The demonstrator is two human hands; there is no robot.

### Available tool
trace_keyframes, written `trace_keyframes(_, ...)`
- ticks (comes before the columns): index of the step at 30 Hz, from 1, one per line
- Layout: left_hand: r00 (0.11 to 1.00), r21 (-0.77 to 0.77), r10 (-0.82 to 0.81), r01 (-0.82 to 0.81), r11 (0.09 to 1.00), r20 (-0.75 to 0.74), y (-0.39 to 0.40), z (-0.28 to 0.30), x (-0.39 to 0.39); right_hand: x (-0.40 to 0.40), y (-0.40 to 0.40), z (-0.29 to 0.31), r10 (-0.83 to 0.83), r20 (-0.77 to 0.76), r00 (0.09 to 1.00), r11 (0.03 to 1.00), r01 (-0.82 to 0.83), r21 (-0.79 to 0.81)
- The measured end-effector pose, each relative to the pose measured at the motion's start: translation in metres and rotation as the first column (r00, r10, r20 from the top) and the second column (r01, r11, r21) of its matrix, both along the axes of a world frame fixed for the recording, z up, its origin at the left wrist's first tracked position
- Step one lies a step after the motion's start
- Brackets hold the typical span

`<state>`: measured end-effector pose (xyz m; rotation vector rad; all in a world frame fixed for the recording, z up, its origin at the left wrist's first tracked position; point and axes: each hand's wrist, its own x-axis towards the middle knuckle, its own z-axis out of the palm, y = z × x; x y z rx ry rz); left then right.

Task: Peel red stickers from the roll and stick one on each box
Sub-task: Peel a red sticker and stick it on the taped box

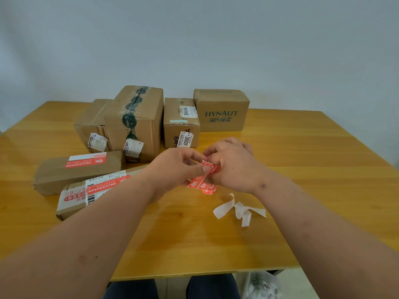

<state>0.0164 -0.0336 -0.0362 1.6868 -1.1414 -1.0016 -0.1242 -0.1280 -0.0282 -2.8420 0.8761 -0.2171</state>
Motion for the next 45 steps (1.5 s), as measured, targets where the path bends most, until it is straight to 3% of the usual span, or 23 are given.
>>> trace_keyframes(7, 0.996, 0.019, 0.036, -0.038, 0.999, 0.085, -0.003, -0.005, -0.002, -0.001, 0.001, -0.004, 0.027, 0.053, 0.998, 0.999, -0.025, -0.030)
trace_keyframes(15, 0.992, 0.047, 0.114, -0.111, 0.993, -0.062, -0.003, -0.009, -0.001, -0.001, 0.003, -0.008, 0.049, 0.092, 0.995, 0.995, -0.040, -0.089)
trace_keyframes(20, 0.991, 0.034, 0.103, -0.101, 0.994, -0.083, -0.002, -0.007, -0.002, -0.002, 0.002, -0.003, -0.005, 0.049, 0.999, 1.000, 0.005, -0.017)
trace_keyframes(29, 0.995, 0.050, 0.060, -0.064, 0.997, 0.085, 0.001, -0.009, 0.001, 0.001, 0.003, -0.006, 0.042, 0.046, 0.998, 0.995, -0.037, -0.095)
trace_keyframes(40, 0.988, 0.056, 0.147, -0.149, 0.987, 0.039, -0.005, -0.017, 0.002, -0.004, 0.004, -0.008, 0.075, 0.096, 0.993, 0.993, -0.066, -0.094)
trace_keyframes(45, 0.982, 0.060, 0.163, -0.169, 0.984, 0.091, -0.008, -0.016, 0.001, -0.006, 0.003, -0.009, 0.079, 0.089, 0.993, 0.994, -0.072, -0.082)
